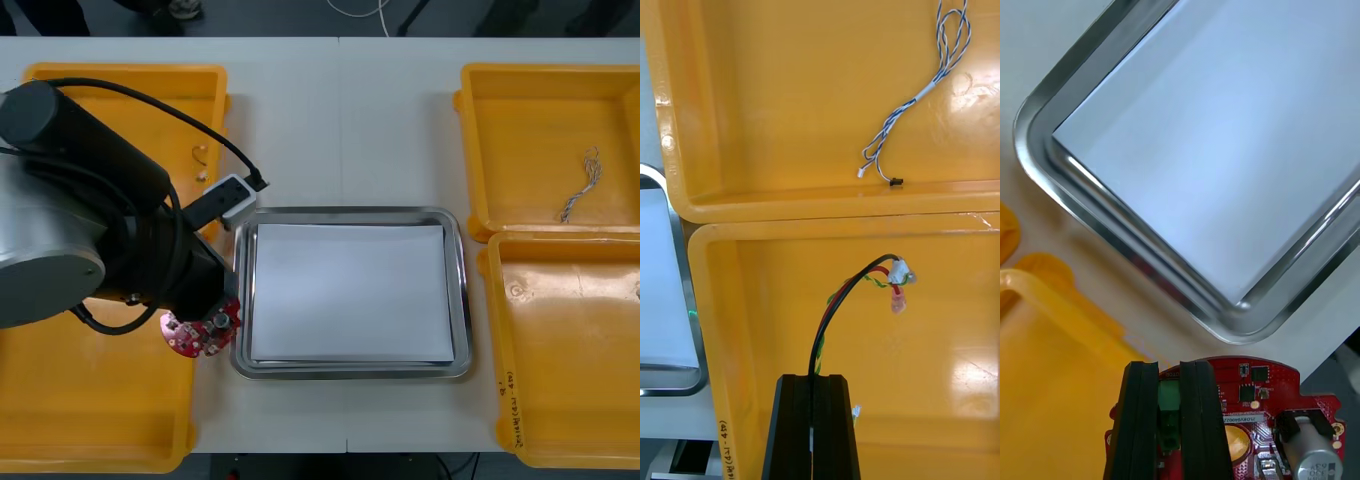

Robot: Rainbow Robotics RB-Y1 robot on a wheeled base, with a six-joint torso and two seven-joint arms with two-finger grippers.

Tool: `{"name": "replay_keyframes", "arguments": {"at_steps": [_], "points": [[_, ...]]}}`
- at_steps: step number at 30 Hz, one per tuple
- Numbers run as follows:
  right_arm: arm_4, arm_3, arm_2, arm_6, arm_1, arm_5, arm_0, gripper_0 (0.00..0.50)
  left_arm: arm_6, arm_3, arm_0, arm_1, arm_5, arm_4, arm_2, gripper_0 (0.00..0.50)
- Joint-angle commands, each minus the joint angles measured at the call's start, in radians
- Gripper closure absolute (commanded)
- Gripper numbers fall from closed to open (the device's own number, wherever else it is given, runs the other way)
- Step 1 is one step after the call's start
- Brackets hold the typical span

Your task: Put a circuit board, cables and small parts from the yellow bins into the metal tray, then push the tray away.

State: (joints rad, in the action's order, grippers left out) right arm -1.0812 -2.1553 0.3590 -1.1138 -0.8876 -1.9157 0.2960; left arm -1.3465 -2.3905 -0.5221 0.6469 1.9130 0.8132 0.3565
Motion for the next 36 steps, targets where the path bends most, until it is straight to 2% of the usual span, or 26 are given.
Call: {"name": "replay_keyframes", "arguments": {"at_steps": [1,11,22,32,36], "points": [[-0.012,-0.029,-0.048,-0.075,-0.054,-0.004,0.055,0.500,0.138,0.002,-0.088,-0.069,0.007,-0.039,0.085,0.500],[-0.022,-0.029,-0.170,-0.090,-0.054,-0.004,0.138,0.500,0.141,0.105,-0.153,-0.135,0.007,-0.108,0.216,0.500],[-0.014,-0.031,-0.368,-0.083,-0.062,-0.004,0.264,0.500,0.130,0.229,-0.190,-0.139,-0.158,-0.155,0.331,0.500],[-0.009,-0.031,-0.522,-0.083,-0.062,-0.004,0.377,0.500,0.118,0.330,-0.191,-0.139,-0.269,-0.157,0.375,0.500],[-0.025,-0.034,-0.554,-0.083,-0.063,-0.004,0.404,0.500,0.115,0.358,-0.191,-0.138,-0.302,-0.180,0.397,0.500]]}}
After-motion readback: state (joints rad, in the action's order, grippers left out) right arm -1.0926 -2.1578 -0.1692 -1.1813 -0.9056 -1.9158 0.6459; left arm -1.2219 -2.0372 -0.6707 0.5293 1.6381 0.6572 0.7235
